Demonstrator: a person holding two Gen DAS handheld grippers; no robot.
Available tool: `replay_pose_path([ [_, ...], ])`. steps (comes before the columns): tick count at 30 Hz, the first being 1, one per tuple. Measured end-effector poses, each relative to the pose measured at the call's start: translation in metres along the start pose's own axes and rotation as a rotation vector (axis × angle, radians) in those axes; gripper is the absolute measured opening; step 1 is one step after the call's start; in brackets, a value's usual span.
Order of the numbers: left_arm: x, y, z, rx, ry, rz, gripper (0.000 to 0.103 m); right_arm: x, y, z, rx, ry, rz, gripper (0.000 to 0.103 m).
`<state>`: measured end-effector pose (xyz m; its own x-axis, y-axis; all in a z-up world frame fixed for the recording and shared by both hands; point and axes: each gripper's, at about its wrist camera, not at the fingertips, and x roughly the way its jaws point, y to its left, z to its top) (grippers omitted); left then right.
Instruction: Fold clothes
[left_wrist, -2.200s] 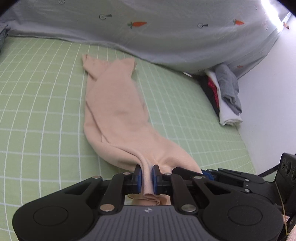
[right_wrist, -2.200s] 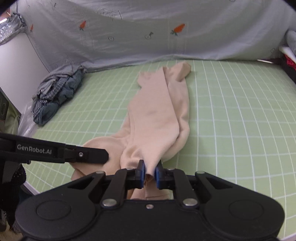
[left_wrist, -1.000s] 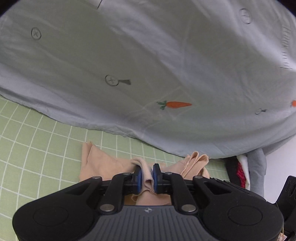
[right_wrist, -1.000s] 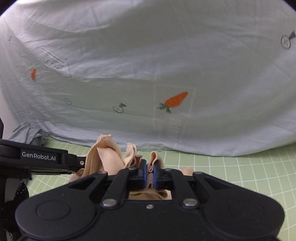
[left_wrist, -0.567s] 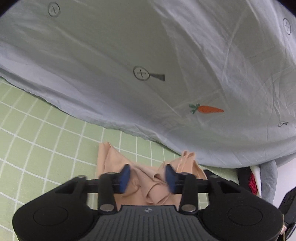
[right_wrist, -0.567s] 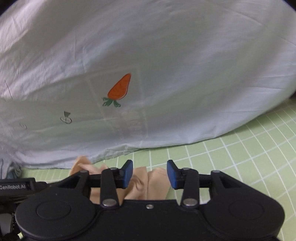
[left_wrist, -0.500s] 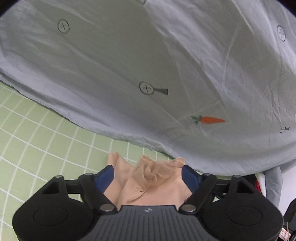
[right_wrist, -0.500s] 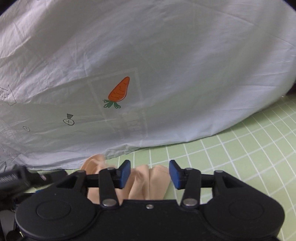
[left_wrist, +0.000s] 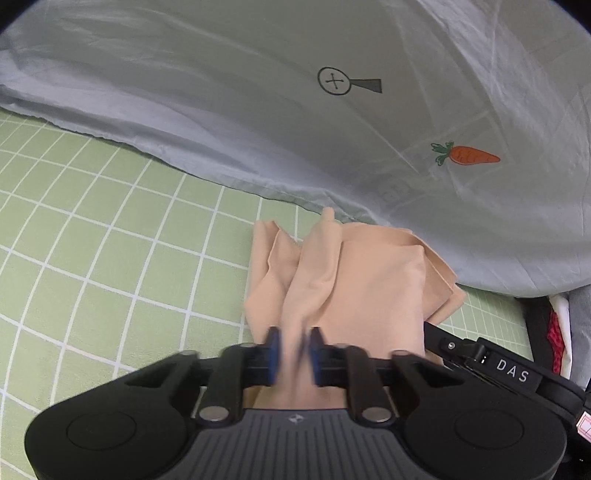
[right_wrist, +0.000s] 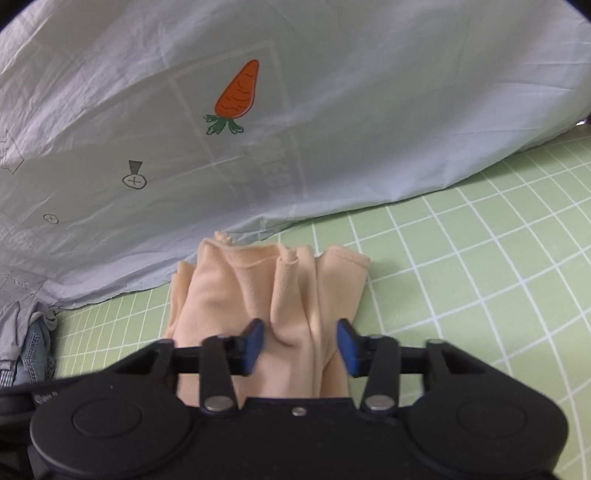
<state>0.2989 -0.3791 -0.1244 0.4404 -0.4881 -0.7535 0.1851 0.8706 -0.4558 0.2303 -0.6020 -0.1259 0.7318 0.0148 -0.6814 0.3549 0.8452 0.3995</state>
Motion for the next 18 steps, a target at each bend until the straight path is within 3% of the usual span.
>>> replay_pose_path([
  [4,0.001,0.025,-0.007,-0.171,-0.033,-0.032,0.007,0.006,-0.016,0.003,0.068,-0.009,-0.029,0.008],
  [6,0.001,0.031,-0.009,-0.215,-0.035,-0.045,0.009,0.009,-0.027,0.003,0.131,0.002,-0.022,0.009],
  [8,0.000,0.028,-0.009,-0.196,-0.034,-0.024,0.021,0.007,-0.034,0.002,0.203,0.000,-0.023,0.019],
  [9,-0.001,0.026,-0.009,-0.172,-0.032,-0.007,0.026,0.004,-0.037,0.001,0.232,-0.004,-0.034,0.035],
  [10,-0.001,0.024,-0.008,-0.160,-0.029,-0.001,0.030,0.001,-0.039,-0.001,0.260,-0.008,-0.039,0.045],
  [13,0.001,0.026,-0.009,-0.174,-0.008,-0.022,0.042,-0.004,-0.044,-0.008,0.305,0.020,0.016,0.050],
  [18,0.006,0.026,-0.014,-0.191,0.013,-0.054,0.047,-0.001,-0.037,-0.022,0.277,0.084,0.032,0.057],
])
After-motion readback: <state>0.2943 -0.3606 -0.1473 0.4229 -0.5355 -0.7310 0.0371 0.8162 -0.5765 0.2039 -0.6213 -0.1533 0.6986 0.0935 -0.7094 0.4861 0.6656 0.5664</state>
